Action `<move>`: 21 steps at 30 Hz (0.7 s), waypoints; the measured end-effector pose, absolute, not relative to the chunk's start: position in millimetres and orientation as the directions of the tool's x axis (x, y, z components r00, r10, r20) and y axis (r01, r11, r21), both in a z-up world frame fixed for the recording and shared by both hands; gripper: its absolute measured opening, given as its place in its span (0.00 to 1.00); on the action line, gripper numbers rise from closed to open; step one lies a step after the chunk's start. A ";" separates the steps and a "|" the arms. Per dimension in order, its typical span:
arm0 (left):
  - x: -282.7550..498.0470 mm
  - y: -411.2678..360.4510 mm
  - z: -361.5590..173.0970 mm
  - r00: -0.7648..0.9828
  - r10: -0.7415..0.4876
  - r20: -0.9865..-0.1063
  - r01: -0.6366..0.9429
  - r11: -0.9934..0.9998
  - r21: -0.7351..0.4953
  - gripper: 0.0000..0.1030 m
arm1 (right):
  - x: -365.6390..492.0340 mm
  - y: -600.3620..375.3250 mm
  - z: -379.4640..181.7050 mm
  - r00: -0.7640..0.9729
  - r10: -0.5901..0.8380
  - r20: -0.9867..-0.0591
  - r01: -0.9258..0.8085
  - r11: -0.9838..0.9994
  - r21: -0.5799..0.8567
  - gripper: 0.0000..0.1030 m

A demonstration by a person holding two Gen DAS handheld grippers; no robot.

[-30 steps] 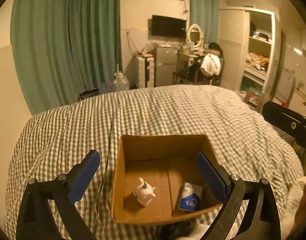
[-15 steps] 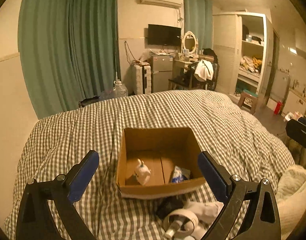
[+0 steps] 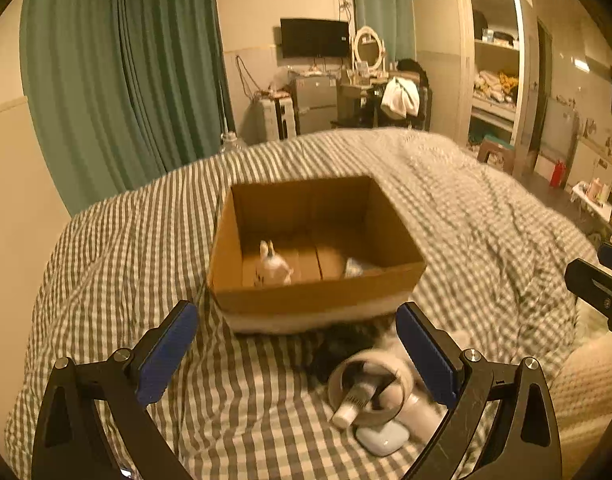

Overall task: Organize objects
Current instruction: 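Grasp the tape roll with left gripper while right grasps the white sock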

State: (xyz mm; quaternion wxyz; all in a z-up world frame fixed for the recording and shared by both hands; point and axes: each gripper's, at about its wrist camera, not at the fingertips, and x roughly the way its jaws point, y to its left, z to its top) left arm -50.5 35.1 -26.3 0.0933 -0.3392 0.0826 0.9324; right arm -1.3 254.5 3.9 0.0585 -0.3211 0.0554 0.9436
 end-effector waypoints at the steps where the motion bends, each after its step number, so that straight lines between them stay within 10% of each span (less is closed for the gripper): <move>1: -50.3 35.6 -34.8 -0.742 0.117 -0.661 -0.235 -0.968 0.092 0.99 | -1.5 255.0 -2.2 -0.780 0.071 -0.622 -0.146 -0.987 0.070 0.96; 21: -56.1 79.0 -143.2 -0.523 0.183 -0.832 -0.425 -0.903 0.069 0.99 | -34.9 267.2 -113.5 -0.625 -0.030 -0.780 -0.170 -0.970 0.173 0.96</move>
